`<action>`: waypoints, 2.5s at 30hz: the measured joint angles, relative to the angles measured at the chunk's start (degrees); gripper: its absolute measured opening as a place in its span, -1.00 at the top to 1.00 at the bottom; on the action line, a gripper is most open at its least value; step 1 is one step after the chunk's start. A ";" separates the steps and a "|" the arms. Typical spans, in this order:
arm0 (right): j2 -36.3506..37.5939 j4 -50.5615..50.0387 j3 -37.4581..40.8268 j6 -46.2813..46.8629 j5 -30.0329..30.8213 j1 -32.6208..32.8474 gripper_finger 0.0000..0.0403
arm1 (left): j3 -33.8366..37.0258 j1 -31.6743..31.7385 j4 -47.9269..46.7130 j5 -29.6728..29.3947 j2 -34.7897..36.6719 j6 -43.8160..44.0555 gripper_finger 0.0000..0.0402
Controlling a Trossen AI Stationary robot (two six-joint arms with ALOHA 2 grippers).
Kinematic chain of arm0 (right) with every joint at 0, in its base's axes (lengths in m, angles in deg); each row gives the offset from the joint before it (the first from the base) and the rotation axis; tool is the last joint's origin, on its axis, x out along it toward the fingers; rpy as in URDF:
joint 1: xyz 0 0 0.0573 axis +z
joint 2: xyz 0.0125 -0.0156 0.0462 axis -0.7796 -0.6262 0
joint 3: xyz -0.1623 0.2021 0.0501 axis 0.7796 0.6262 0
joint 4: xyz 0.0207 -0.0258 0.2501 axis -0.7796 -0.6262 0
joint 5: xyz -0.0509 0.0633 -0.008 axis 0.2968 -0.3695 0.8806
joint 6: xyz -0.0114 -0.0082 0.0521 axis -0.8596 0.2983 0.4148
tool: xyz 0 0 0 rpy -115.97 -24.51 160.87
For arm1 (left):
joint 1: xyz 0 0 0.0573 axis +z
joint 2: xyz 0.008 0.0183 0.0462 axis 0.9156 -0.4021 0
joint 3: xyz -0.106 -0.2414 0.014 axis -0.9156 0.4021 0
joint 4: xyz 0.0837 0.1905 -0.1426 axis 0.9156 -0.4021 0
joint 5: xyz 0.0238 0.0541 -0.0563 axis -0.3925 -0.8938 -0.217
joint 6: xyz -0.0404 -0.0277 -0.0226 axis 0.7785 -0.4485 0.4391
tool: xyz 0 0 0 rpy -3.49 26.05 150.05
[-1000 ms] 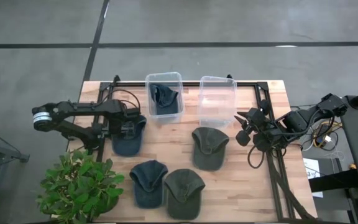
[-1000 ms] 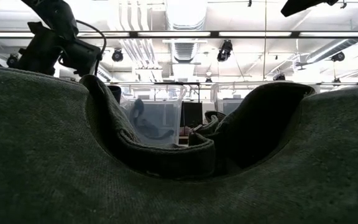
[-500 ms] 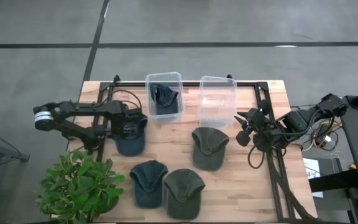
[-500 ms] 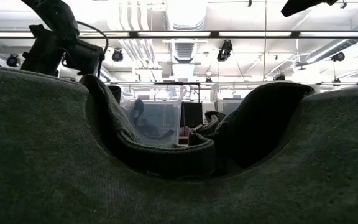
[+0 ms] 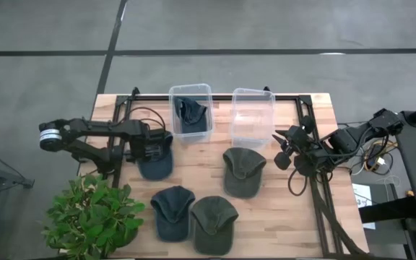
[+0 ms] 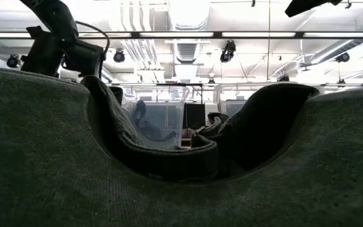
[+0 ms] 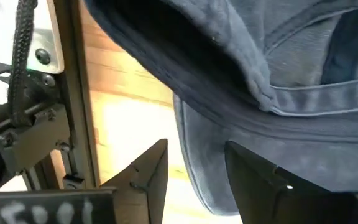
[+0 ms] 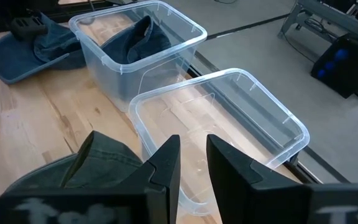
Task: Pick & Place hat
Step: Put the top blue cap into the left transparent bin
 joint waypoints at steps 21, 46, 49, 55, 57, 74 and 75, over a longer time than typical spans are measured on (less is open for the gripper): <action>0.00 0.04 0.02 0.04 -0.09 -0.02 0.64 | 2.82 0.00 8.46 2.67 0.54 -2.35 0.36; 0.00 0.00 0.02 0.00 -0.07 -0.02 0.65 | 4.05 0.00 11.63 1.69 5.68 -2.67 0.43; 0.00 0.02 0.00 0.00 -0.07 -0.02 0.64 | 5.28 0.00 13.01 2.13 5.70 -2.65 0.43; 0.00 0.02 0.02 0.00 -0.07 -0.01 0.60 | 7.64 0.04 17.63 4.24 5.90 -2.31 0.69; 0.00 0.00 0.02 0.00 -0.07 -0.02 0.59 | 7.70 0.04 17.68 4.21 6.23 -2.41 0.85; 0.00 0.02 0.02 0.04 0.09 -0.02 0.60 | 3.04 0.00 4.85 -1.20 19.05 -1.40 0.98; 0.00 0.04 0.02 0.06 0.15 -0.02 0.60 | 1.48 0.00 2.43 -1.91 19.80 -1.35 0.98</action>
